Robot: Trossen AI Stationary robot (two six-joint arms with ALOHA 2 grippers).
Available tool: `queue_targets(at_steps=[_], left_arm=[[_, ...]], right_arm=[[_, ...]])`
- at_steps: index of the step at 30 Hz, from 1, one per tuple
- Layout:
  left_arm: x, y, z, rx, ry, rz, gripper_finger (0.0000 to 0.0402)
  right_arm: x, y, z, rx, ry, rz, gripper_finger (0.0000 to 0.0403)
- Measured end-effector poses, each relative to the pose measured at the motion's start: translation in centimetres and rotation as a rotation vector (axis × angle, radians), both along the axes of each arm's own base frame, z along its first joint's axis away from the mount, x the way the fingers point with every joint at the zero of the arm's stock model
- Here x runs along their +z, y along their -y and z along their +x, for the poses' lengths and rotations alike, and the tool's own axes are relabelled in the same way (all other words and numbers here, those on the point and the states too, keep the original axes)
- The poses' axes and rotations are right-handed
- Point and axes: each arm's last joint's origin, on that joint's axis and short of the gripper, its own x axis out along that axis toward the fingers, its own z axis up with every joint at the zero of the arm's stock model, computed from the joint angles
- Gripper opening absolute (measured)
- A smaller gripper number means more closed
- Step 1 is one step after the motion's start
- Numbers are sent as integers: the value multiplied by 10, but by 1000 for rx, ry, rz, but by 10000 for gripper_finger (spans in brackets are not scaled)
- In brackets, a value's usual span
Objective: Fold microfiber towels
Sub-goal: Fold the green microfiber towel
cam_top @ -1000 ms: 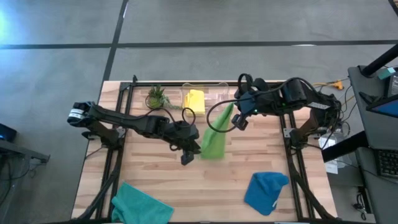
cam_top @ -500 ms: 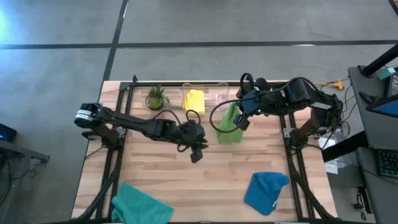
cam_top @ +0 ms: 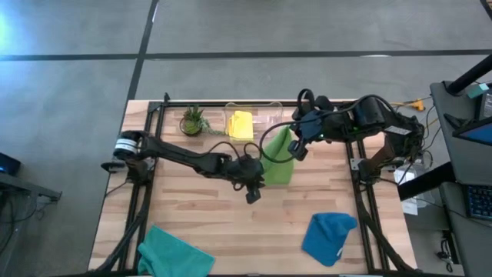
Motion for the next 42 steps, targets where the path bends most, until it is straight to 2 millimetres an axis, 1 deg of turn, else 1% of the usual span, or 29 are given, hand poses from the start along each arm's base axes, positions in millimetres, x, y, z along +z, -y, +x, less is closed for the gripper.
queue_targets(at_steps=[4,10,16,23,30,34,39,42], left_arm=[[-9,-5,2,31,-31,-13,96],[-11,-11,1,66,-38,3,96],[-19,-20,-3,148,-65,-51,96],[-20,-23,-2,175,-59,-52,96],[-18,-30,0,209,-28,-69,96],[-24,-36,-5,268,-81,-114,96],[-23,-36,-3,252,-52,-134,96],[-28,-35,1,230,-39,-153,96]], right_arm=[[1,0,-2,0,7,1,8],[3,1,-4,0,12,1,8],[3,1,-5,0,17,2,8],[4,1,-4,0,27,4,8],[5,1,-4,1,35,4,8],[5,0,-4,3,35,3,8],[6,1,-5,6,37,1,8],[6,1,-6,7,38,1,8]])
